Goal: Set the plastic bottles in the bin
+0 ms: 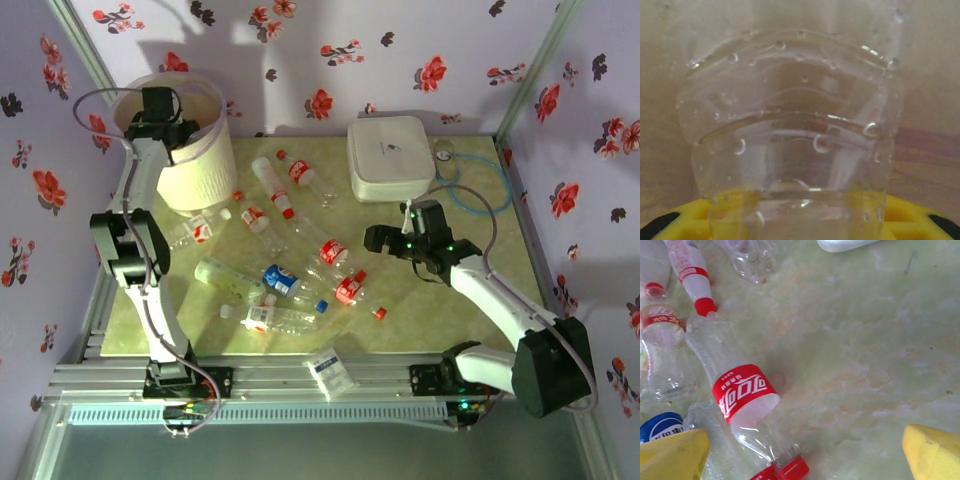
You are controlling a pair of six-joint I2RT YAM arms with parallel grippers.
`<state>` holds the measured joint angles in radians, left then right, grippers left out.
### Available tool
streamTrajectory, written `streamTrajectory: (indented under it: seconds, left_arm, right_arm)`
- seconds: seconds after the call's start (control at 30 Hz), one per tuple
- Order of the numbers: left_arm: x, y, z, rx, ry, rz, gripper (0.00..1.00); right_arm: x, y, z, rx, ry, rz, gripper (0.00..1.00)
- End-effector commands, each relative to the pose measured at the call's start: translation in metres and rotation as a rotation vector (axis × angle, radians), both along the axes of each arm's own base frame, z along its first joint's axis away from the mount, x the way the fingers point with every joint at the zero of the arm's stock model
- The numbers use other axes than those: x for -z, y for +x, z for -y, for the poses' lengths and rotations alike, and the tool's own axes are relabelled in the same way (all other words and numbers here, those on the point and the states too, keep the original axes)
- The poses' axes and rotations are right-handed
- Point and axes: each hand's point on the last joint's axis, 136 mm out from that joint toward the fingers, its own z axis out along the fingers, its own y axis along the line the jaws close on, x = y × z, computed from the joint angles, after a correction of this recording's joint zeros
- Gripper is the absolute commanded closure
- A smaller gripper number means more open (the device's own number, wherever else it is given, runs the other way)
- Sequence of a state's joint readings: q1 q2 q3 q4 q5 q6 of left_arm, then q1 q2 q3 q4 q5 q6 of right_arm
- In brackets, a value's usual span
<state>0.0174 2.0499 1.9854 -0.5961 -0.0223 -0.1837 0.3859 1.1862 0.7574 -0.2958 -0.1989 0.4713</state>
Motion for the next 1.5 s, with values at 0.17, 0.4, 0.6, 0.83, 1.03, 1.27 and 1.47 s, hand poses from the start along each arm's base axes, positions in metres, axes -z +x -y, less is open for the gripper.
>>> streamTrajectory:
  seconds: [0.17, 0.4, 0.6, 0.83, 1.03, 1.27, 1.47]
  left_arm:
    - [0.04, -0.002, 0.009, 0.061, 0.008, -0.107, 0.23]
    - [0.013, -0.002, 0.01, 0.072, 0.014, -0.072, 0.0]
    - [-0.044, -0.011, 0.01, 0.078, 0.025, 0.014, 0.0]
    - [-0.127, -0.043, 0.014, 0.111, 0.05, 0.118, 0.0]
    - [-0.168, -0.099, 0.025, 0.131, 0.103, 0.144, 0.0]
    - [-0.203, -0.158, 0.066, 0.217, 0.017, 0.313, 0.0]
    - [-0.194, -0.171, 0.075, 0.217, -0.067, 0.335, 0.0]
  right_arm:
    - [0.008, -0.027, -0.002, -0.122, -0.084, -0.059, 0.05]
    - [0.016, -0.07, -0.035, -0.291, -0.061, -0.145, 0.11]
    - [0.031, -0.093, -0.042, -0.357, -0.107, -0.212, 0.06]
    - [0.054, -0.102, -0.052, -0.396, -0.171, -0.267, 0.01]
    - [0.079, -0.103, -0.059, -0.409, -0.22, -0.318, 0.01]
    - [0.096, -0.099, -0.057, -0.398, -0.269, -0.325, 0.08]
    - [0.094, -0.1, -0.063, -0.431, -0.259, -0.33, 0.32]
